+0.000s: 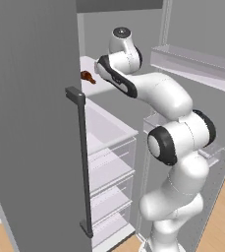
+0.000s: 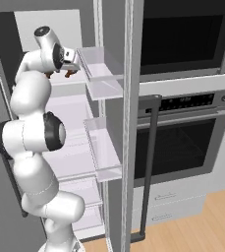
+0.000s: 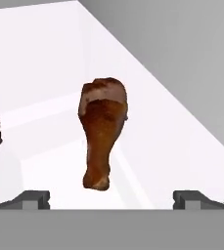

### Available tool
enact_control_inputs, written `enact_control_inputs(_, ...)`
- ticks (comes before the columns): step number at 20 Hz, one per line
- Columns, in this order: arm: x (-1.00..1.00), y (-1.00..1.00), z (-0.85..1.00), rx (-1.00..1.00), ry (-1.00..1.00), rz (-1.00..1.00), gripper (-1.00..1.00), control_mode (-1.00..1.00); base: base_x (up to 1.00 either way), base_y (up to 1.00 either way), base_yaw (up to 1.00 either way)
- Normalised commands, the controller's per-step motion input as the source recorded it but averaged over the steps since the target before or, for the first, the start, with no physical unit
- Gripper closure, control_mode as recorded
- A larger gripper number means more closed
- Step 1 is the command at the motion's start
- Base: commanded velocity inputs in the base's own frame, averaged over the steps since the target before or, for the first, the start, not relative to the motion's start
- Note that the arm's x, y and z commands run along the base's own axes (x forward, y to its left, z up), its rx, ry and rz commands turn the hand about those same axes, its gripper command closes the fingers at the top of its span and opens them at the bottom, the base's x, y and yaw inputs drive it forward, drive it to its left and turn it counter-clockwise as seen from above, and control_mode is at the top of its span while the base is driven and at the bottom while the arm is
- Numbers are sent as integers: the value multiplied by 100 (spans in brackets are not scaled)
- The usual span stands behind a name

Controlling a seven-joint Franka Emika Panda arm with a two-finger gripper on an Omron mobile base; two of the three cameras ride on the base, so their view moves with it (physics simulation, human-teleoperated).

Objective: Place one eggplant and one chicken drumstick in each tupperware on the nearby counter, to pack two identical lunches.

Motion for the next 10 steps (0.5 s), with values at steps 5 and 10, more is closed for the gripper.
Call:
enact_control_inputs(5,31,9,-27,0,3,-3,-100,-100,0,0,0)
enact_control_inputs(10,42,2,-14,0,2,-1,-100,-100,0,0,0)
